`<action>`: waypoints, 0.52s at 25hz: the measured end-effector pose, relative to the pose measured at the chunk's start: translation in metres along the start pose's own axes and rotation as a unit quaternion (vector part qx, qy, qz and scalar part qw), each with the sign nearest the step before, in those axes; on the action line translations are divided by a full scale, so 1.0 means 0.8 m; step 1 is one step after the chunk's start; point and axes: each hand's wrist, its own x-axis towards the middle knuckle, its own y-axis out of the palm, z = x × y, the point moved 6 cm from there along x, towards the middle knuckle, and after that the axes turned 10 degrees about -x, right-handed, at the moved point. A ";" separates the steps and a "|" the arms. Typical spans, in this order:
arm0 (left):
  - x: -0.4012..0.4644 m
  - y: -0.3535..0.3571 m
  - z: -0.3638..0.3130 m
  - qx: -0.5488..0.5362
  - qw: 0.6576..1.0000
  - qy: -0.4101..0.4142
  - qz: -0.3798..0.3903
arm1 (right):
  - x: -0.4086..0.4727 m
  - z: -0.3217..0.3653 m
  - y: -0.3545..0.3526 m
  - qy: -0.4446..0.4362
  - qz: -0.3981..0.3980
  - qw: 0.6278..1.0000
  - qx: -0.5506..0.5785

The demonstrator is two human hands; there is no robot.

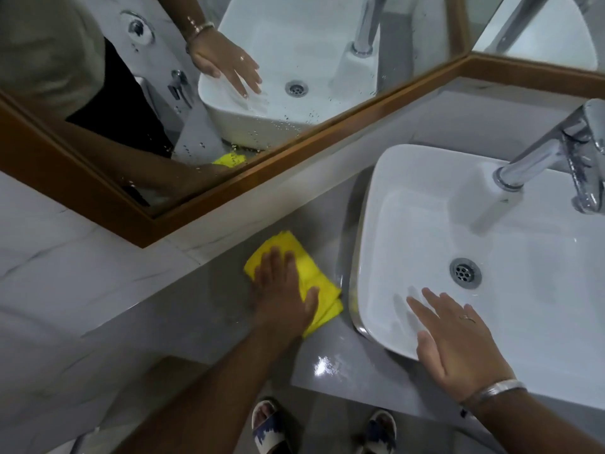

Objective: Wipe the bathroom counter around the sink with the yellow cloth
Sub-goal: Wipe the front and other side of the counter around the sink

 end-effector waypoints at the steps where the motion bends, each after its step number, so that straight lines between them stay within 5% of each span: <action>1: -0.037 0.006 -0.003 -0.016 0.999 0.037 0.020 | 0.000 0.000 0.000 -0.001 0.001 1.000 -0.002; 5: -0.030 0.030 -0.031 0.018 0.941 0.317 0.117 | -0.001 0.000 0.000 -0.002 0.006 1.000 -0.007; 6: 0.010 0.021 -0.031 0.029 0.945 0.311 0.101 | 0.000 0.001 -0.001 -0.001 0.002 1.000 -0.008; 9: 0.058 -0.007 0.002 0.021 0.991 0.116 0.064 | 0.001 0.001 -0.004 -0.001 -0.007 1.000 -0.005; 13: -0.072 -0.048 0.121 0.068 0.990 0.125 0.022 | 0.001 0.002 -0.004 0.000 -0.009 1.000 -0.001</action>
